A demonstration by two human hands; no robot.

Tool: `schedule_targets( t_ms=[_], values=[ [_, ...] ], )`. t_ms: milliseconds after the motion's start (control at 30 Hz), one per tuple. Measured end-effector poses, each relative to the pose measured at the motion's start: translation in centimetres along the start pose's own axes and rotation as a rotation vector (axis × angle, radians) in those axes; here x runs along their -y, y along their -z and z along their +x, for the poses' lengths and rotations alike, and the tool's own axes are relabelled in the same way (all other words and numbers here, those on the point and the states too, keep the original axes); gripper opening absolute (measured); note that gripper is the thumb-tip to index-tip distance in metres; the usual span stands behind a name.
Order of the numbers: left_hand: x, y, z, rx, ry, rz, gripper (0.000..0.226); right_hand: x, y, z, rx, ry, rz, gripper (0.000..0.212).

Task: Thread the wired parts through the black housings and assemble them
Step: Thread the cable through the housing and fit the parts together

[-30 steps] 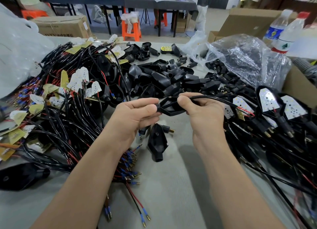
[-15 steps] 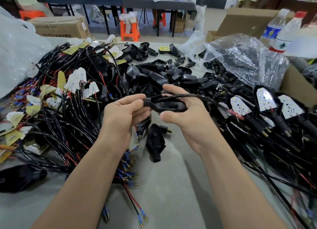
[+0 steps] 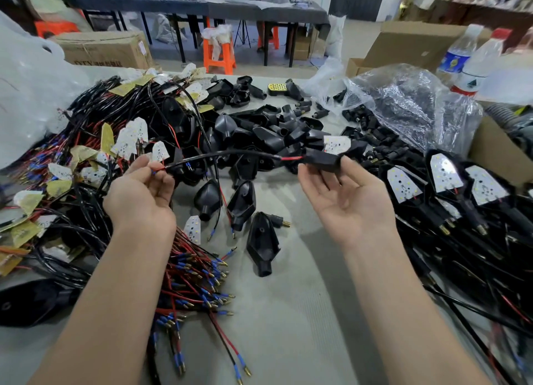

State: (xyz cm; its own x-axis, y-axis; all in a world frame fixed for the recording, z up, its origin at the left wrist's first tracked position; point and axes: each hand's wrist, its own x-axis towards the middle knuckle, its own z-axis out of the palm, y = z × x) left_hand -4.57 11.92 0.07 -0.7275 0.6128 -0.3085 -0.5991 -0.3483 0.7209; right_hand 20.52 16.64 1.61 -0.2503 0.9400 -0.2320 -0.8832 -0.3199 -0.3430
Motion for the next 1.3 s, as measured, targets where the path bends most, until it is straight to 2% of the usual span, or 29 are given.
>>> schedule_targets(
  t_ms=[67, 133, 233, 300, 367, 400, 500, 567, 733, 867, 1000, 1100, 1200, 1267, 1300],
  values=[
    [0.1, -0.1, 0.2, 0.029, -0.010, 0.168, 0.032, 0.3, 0.2, 0.1, -0.006, 0.032, -0.028, 0.008],
    [0.4, -0.5, -0.5, 0.116, -0.086, 0.486, 0.035, 0.7, 0.5, 0.4, 0.002, 0.048, -0.057, 0.017],
    [1.3, -0.9, -1.9, 0.330, -0.247, 1.044, 0.037, 1.2, 0.6, 0.4, 0.028, 0.013, -0.145, 0.024],
    [1.6, -1.0, -2.6, 0.572, -0.205, 1.216, 0.032, 1.3, 0.6, 0.3, 0.055, -0.058, -0.221, 0.030],
    [2.0, -1.2, -3.2, 0.832, -0.016, 1.133, 0.027, 1.1, 0.6, 0.2, 0.096, -0.160, -0.290, 0.032],
    [2.2, -1.3, -3.5, 0.890, 0.050, 1.032, 0.026, 0.9, 0.5, 0.1, 0.116, -0.212, -0.326, 0.034],
    [3.1, -1.8, -4.1, 0.862, 0.053, 0.729, 0.024, -0.3, 0.4, 0.1, 0.137, -0.312, -0.456, 0.042],
    [3.5, -2.0, -4.6, 0.852, 0.015, 0.641, 0.025, -1.1, 0.3, 0.1, 0.136, -0.313, -0.558, 0.045],
    [4.1, -2.1, -5.5, 0.723, -0.112, 0.654, 0.015, -1.8, 0.4, -0.3, 0.145, -0.252, -0.771, 0.045],
    [4.5, -2.2, -5.6, 0.637, -0.234, 0.811, 0.014, -2.0, 0.4, -0.6, 0.152, -0.205, -0.814, 0.043],
    [4.3, -2.0, -5.7, 0.707, -0.284, 0.746, 0.004, -2.1, 0.4, -0.6, 0.150, -0.190, -0.827, 0.043],
    [3.8, -1.8, -5.0, 0.787, -0.208, 0.657, 0.015, -2.1, 0.4, -0.6, 0.119, -0.145, -0.896, 0.046],
    [3.6, -1.8, -4.8, 0.841, -0.128, 0.670, 0.016, -2.5, 0.4, -0.6, 0.054, -0.030, -1.021, 0.047],
    [3.9, -1.8, -4.8, 0.812, -0.108, 0.667, 0.029, -2.8, 0.3, -0.7, 0.062, 0.032, -1.096, 0.054],
    [4.0, -1.8, -4.8, 0.772, -0.131, 0.679, 0.029, -2.9, 0.2, -0.7, 0.069, 0.038, -1.108, 0.055]
  ],
)
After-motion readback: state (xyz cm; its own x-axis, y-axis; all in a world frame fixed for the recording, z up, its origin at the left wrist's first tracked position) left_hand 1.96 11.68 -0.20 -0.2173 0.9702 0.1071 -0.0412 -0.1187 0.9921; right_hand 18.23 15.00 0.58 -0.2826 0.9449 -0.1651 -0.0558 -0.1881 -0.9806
